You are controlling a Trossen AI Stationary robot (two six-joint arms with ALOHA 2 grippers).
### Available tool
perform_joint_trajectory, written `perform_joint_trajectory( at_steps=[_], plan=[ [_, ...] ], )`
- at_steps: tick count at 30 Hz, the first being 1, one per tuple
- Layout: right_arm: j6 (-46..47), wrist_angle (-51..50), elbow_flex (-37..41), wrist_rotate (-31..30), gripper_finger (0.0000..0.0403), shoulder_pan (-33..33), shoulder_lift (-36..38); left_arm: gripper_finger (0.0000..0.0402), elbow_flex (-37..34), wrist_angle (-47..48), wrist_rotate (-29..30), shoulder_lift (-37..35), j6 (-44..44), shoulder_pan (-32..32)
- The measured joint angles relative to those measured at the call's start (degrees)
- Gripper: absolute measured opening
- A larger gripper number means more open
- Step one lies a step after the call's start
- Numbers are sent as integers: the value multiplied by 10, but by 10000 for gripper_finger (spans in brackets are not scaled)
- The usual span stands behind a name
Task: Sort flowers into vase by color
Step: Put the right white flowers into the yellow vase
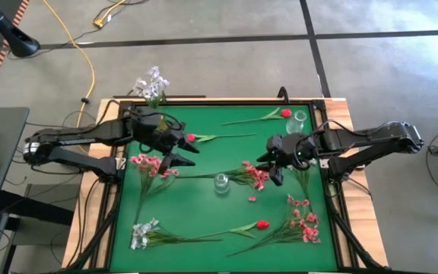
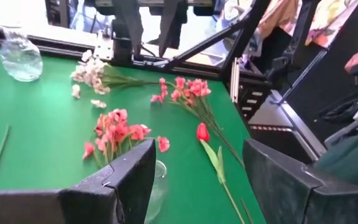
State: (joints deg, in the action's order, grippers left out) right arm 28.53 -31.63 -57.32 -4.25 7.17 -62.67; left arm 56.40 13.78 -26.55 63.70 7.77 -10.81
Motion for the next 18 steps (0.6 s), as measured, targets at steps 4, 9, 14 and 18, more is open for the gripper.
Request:
perform_joint_trajectory(
  at_steps=[4, 9, 14, 18],
  plan=[
    [17, -16, 0, 0, 179, 28, 0, 229, 0, -44, -1, 29, 0, 0],
    [88, -77, 0, -1, 179, 58, 0, 229, 0, -82, -1, 45, 0, 0],
    [179, -142, 8, -2, 179, 87, 0, 229, 0, -92, 11, 47, 0, -1],
    [285, -176, 23, -2, 179, 99, -1, 229, 0, -94, 19, 47, 0, -1]
  ],
)
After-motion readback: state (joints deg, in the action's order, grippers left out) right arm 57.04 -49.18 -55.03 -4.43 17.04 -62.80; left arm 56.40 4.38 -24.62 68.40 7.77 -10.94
